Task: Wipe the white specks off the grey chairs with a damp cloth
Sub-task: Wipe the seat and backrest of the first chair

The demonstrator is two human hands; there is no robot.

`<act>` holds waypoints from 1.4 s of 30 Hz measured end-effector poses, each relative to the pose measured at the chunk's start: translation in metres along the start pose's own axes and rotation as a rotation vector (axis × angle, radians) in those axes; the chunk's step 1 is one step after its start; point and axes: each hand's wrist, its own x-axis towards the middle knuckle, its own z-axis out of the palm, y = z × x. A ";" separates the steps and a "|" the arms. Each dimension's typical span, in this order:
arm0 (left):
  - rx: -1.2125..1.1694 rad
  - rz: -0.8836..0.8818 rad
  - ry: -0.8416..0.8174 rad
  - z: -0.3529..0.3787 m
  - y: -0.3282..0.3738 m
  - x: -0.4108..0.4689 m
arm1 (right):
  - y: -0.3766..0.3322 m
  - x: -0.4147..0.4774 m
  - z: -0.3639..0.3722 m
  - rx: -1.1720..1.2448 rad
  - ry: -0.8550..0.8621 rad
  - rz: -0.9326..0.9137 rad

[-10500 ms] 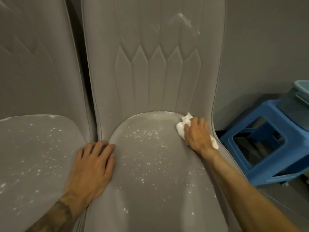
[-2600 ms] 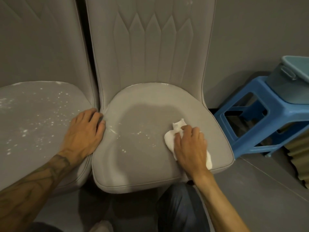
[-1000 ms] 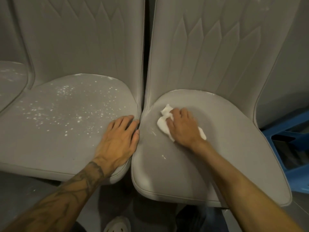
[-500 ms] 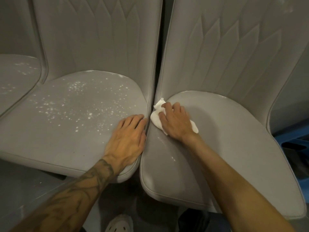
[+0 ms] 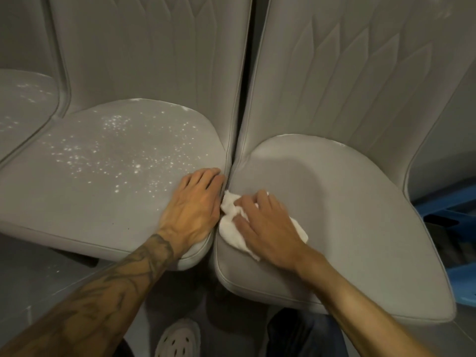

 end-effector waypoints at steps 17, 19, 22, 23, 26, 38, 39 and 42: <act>0.029 -0.019 -0.031 -0.003 0.005 -0.002 | -0.032 -0.049 -0.009 -0.158 0.109 0.346; 0.037 -0.023 -0.042 -0.002 0.004 -0.002 | -0.051 -0.045 0.000 -0.156 0.137 0.384; 0.038 -0.025 -0.046 0.000 0.001 -0.004 | -0.080 -0.052 0.017 -0.140 0.151 0.295; 0.039 -0.023 -0.044 0.001 0.001 -0.004 | -0.079 -0.054 0.017 -0.135 0.161 0.285; 0.055 -0.002 -0.029 0.002 0.001 -0.004 | -0.051 -0.072 0.002 -0.159 0.171 0.339; 0.076 -0.006 -0.036 0.005 0.001 -0.002 | -0.074 -0.053 0.008 -0.069 0.160 0.425; 0.076 -0.005 -0.033 0.006 0.000 -0.001 | -0.066 -0.058 0.004 -0.066 0.159 0.412; 0.084 0.004 -0.023 0.006 0.000 0.001 | -0.020 -0.087 -0.018 -0.159 0.188 0.438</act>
